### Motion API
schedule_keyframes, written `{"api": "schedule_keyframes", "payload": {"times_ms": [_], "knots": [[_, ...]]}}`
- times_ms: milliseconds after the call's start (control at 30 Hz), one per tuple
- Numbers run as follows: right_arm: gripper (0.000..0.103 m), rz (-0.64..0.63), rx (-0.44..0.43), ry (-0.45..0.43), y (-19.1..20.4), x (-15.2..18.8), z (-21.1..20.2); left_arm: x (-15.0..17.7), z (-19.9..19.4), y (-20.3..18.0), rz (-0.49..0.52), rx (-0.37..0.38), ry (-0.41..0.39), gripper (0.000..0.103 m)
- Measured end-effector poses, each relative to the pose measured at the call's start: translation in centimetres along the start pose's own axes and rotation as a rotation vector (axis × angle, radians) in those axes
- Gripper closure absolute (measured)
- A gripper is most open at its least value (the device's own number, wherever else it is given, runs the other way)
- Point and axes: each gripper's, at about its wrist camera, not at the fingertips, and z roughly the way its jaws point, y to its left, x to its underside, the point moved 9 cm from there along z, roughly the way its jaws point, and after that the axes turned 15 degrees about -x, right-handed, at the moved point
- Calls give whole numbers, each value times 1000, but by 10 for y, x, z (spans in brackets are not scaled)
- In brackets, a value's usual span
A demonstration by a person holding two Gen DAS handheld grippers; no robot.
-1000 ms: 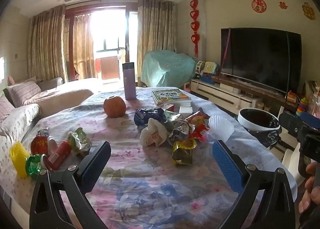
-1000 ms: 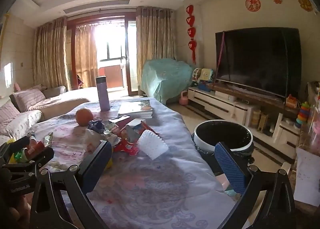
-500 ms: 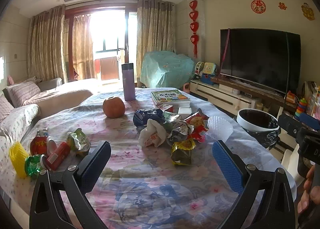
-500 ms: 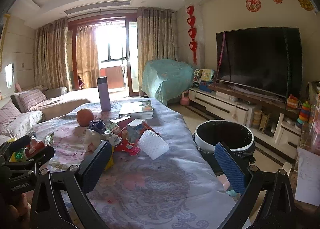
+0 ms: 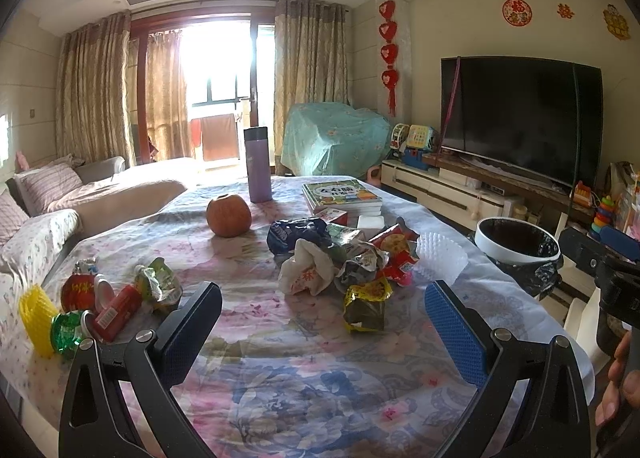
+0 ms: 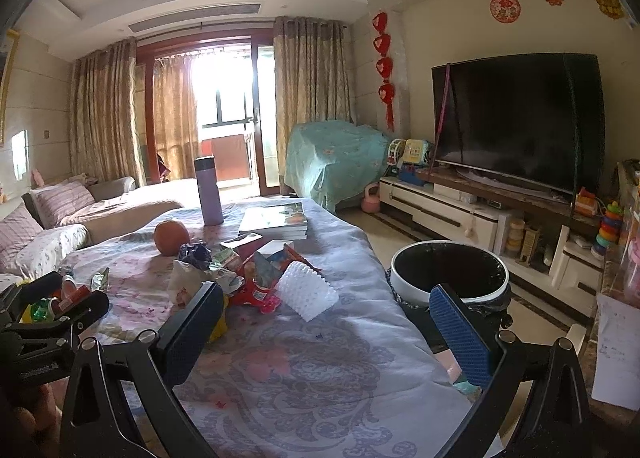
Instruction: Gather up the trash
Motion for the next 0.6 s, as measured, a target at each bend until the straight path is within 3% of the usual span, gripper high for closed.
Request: {"api": "schedule_keyframes", "payload": {"times_ms": [600], "knots": [[0, 9, -25, -2, 2, 1, 4, 0, 1, -3, 2, 5, 4, 1]]}}
